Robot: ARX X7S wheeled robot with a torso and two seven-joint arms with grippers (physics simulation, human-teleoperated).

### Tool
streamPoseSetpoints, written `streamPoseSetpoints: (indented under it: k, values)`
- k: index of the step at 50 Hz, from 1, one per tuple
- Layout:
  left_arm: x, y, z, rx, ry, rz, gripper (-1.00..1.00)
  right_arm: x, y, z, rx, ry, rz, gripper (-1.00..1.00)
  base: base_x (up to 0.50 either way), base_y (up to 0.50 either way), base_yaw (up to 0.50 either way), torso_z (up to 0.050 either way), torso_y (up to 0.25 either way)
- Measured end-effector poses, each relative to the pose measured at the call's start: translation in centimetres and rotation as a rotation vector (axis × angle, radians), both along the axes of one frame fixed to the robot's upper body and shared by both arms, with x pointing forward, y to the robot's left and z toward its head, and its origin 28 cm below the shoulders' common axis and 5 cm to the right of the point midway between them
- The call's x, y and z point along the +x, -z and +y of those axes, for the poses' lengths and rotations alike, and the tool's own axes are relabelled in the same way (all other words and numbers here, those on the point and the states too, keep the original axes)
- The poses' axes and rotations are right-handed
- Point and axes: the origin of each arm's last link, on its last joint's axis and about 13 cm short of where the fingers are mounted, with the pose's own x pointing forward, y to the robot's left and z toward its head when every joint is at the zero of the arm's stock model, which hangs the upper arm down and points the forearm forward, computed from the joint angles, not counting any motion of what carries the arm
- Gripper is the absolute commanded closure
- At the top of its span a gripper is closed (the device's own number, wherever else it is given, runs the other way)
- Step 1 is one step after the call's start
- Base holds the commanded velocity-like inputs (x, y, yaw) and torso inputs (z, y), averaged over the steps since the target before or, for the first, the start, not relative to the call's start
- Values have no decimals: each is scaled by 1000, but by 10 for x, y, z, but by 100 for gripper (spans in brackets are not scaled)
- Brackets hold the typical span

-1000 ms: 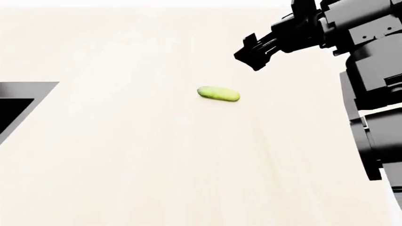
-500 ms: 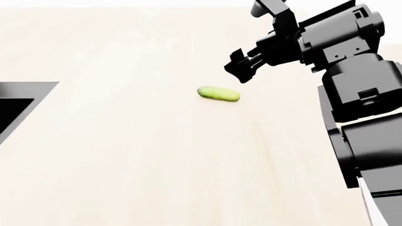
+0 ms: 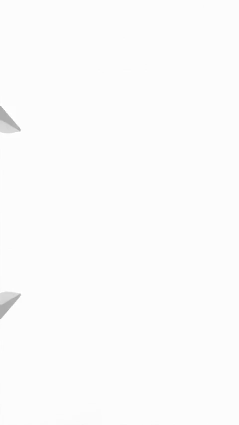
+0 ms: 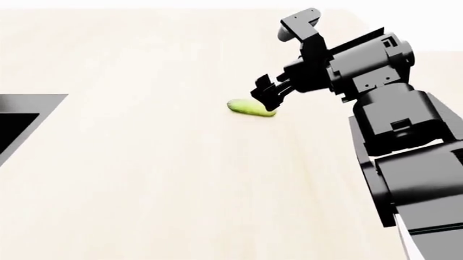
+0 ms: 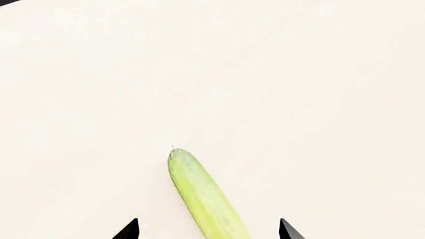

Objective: Place the two vegetables and bowl onto the tray for setting up a vegetable dip station.

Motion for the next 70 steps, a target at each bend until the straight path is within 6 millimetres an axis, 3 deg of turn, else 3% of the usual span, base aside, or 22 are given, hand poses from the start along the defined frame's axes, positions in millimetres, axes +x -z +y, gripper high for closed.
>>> streamPoseSetpoints:
  k: [34, 70]
  values:
    - [-1, 1, -1, 5, 9, 4, -100, 1, 39, 2, 10, 96, 14, -100, 0, 0, 0, 0, 0]
    - [-6, 4, -2, 49, 44, 13, -100, 3, 32, 7, -16, 92, -27, -100, 0, 0, 0, 0, -56]
